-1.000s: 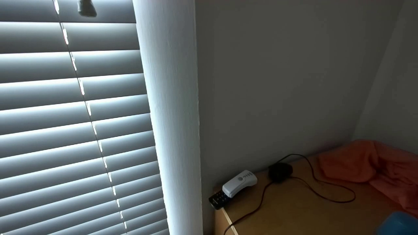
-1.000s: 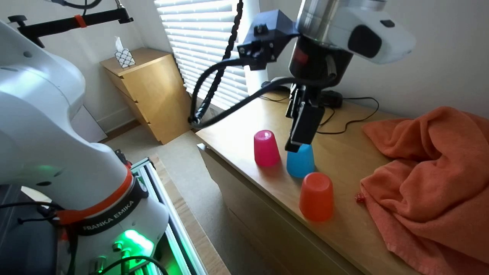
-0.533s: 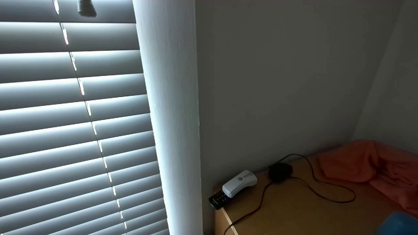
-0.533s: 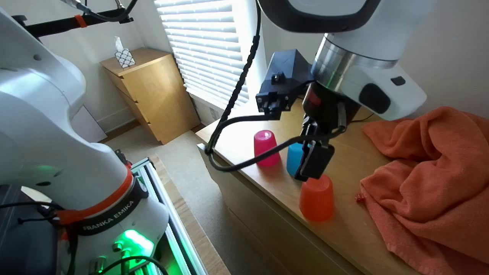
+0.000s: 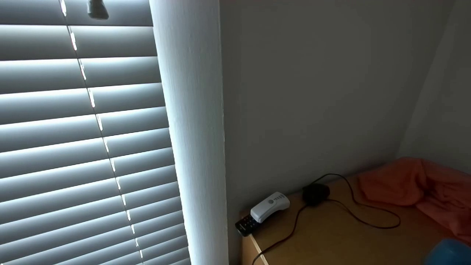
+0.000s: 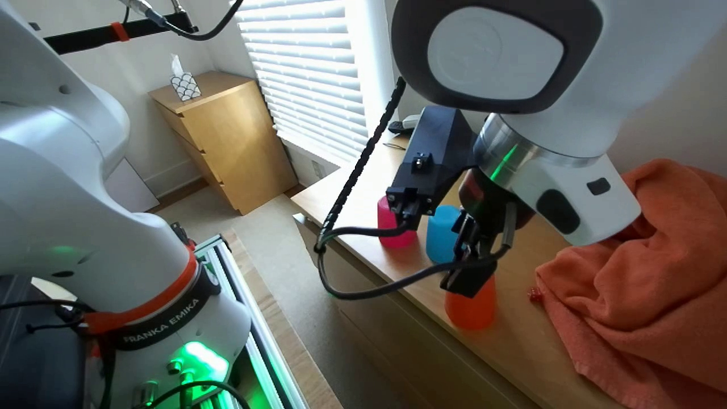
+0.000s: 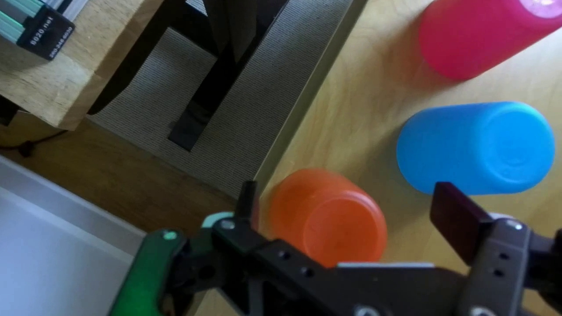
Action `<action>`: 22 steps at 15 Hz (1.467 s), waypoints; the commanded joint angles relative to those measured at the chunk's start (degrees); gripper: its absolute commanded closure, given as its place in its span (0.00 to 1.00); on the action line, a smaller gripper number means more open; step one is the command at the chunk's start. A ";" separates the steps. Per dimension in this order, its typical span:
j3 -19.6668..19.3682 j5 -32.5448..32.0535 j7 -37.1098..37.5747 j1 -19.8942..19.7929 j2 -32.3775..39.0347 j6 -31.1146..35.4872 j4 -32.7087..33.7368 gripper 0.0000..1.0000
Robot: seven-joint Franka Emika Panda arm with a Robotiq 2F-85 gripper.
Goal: Stack the cups into each other starting with the orange cup into blue cup and finally the stacked cups onto the pink cup
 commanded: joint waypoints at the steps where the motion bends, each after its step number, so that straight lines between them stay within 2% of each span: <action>1: -0.40 3.89 -2.85 -0.72 2.85 2.33 0.79 0.00; 7: -0.04 7.40 -4.14 -1.12 5.95 3.24 2.58 0.01; 8: -0.03 7.58 -4.01 -1.15 6.26 3.42 2.78 0.07; 9: -0.02 7.63 -4.09 -1.21 6.73 3.20 3.17 0.26; 10: 0.01 7.66 -4.10 -1.24 6.99 3.03 3.40 0.30; 12: -0.03 7.18 -3.76 -1.28 7.68 3.09 3.88 0.47; 14: -0.05 6.87 -3.66 -1.37 7.95 2.92 4.18 0.60; 18: -0.30 5.83 -3.11 -1.48 7.58 1.40 4.72 0.61; 22: -0.87 -0.16 -0.12 -0.55 2.47 -1.81 3.97 0.61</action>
